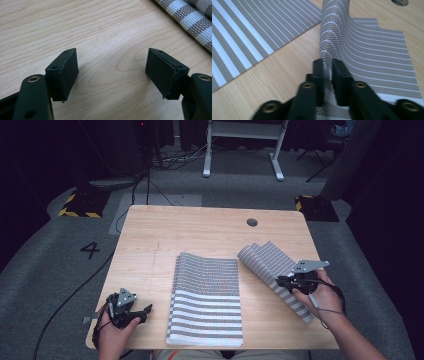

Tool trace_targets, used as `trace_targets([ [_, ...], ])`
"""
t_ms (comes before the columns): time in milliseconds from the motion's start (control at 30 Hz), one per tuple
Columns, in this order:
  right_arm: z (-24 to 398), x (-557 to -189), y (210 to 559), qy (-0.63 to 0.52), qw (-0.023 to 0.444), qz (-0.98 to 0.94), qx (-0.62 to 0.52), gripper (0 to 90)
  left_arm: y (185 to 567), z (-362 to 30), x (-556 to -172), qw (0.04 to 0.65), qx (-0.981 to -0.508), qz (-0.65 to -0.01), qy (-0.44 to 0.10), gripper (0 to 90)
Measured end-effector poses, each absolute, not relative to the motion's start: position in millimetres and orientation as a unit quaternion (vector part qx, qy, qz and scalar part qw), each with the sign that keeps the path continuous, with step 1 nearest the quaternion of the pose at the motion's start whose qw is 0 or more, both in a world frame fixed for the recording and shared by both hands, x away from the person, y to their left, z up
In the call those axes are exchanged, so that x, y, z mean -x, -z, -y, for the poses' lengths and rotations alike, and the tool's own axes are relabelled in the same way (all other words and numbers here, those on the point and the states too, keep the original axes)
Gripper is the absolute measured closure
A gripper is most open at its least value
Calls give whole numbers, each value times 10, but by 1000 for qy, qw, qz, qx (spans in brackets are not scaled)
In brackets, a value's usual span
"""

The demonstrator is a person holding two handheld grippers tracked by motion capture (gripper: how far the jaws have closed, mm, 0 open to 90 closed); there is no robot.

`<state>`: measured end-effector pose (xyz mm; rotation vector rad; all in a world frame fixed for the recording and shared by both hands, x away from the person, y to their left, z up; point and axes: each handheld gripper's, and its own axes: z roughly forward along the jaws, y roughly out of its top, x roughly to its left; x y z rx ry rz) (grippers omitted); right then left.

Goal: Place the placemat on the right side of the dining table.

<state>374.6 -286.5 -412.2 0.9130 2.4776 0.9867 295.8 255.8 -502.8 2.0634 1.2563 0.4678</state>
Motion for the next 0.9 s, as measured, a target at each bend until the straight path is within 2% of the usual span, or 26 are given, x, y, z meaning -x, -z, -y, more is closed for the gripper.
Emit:
trace_targets([
  [67, 2880, -3710, 4074, -368, 181, -857, -313, 637, 5029, -2557, -2958, 334, -790, -481, -180, 266],
  [133, 2910, -3688, 4003, -385, 194, -847, -312, 597, 5027, -2558, -2958, 333, -791, -481, -179, 266],
  [300, 3102, -3705, 3806, -400, 219, -828, -327, 603, 5027, -2558, -2958, 334, -791, -481, -179, 266],
  [400, 3228, -3777, 3806, -395, 220, -821, -348, 589, 5028, -2558, -2958, 334, -790, -481, -179, 266],
  [667, 3530, -4078, 4085, -368, 194, -814, -405, 574, 5029, -2557, -2958, 334, -790, -481, -180, 266],
  [867, 3596, -4228, 4311, -351, 189, -813, -424, 564, 5024, -2561, -2959, 333, -792, -481, -176, 266],
  [900, 3602, -4277, 4383, -349, 171, -809, -441, 569, 5027, -2559, -2959, 335, -791, -481, -178, 266],
])
